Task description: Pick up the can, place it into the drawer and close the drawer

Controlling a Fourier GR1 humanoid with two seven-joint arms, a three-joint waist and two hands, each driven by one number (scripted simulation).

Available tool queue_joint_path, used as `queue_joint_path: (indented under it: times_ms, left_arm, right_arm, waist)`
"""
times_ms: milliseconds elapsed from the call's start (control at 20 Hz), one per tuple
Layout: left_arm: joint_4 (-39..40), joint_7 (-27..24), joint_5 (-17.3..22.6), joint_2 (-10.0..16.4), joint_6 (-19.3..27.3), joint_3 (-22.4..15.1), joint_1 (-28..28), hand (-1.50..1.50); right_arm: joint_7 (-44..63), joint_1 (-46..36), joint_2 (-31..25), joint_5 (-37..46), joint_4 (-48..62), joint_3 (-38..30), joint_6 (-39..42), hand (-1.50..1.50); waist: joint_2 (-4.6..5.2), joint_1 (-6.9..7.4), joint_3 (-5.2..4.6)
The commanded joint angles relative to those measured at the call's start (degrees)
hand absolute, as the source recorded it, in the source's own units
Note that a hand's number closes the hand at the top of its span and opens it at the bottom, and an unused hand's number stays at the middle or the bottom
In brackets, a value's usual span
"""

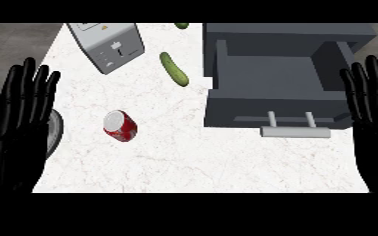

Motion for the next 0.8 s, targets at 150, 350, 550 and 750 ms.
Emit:
queue_joint_path:
  times_ms: [150, 350, 550, 750]
  left_arm:
    - [4.63, -2.96, -6.29, -3.79, 3.76, -4.61, -4.53, -1.5]
    - [5.59, 11.82, -10.55, -4.62, 9.92, -7.06, 1.54, -1.5]
    - [3.57, 22.37, -15.86, -4.66, 14.53, -11.53, -3.06, -1.5]
    - [1.16, 22.65, -16.58, -4.37, 13.11, -11.82, 0.59, -1.5]
  right_arm:
    - [0.97, -0.1, -0.5, -2.18, -2.24, -2.2, 1.52, -1.5]
    - [8.27, 4.44, 2.25, 1.6, 4.55, 0.16, -2.37, -1.5]
    - [11.08, 5.87, 0.73, -0.73, 1.06, -1.91, -1.14, -1.5]
    - [12.6, 6.72, 1.8, 1.02, -0.96, -0.88, -1.86, -1.5]
  waist:
    - [0.51, -1.04, 0.52]
    - [0.79, -0.64, 0.65]
    - [0.43, -1.22, 0.58]
    - [0.45, -0.86, 0.51]
